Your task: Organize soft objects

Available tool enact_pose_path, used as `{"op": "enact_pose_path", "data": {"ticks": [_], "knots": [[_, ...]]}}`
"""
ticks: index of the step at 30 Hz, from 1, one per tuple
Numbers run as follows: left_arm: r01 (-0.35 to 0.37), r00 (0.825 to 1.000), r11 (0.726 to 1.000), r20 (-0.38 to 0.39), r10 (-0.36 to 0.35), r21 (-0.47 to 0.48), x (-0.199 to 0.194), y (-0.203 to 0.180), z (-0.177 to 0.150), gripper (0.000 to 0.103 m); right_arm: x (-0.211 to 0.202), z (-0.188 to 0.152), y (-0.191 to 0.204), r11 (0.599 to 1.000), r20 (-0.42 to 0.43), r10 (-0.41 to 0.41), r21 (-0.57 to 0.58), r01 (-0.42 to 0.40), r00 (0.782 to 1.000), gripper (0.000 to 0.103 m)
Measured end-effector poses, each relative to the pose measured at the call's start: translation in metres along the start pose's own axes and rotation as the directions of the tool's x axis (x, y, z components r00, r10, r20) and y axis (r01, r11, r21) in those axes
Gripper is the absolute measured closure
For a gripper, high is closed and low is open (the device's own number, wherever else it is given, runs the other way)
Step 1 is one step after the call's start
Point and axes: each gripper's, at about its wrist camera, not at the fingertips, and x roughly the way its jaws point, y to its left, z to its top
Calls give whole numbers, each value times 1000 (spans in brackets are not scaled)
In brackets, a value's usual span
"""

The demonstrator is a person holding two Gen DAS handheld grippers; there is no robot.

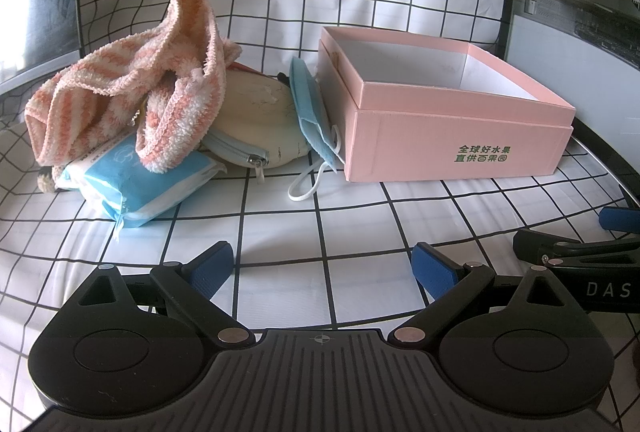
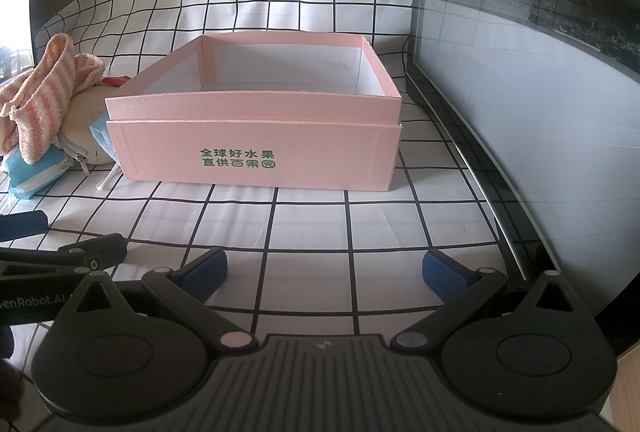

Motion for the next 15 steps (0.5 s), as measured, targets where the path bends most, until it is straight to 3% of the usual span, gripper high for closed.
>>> {"op": "enact_pose_path", "data": {"ticks": [4,6,10,12,15], "knots": [[0,1000,1000,0,0,0,0,0,0,5,0,1,-2,1000,-11,13,-11,-14,1000,0],[1,1000,1000,1,-1,-1,0,0,0,6,3,10,-6,999,-62,31,-15,-32,998,0],[29,1000,1000,3,-29,5,-7,6,-1,6,3,10,-1,1000,-93,8,-5,-8,996,0],[56,998,998,18,-56,1,-18,16,-1,6,2,11,-2,1000,-107,0,3,0,994,0],[80,995,996,70,-77,-37,-51,59,20,6,5,18,2,999,-154,-22,20,25,988,0]]}}
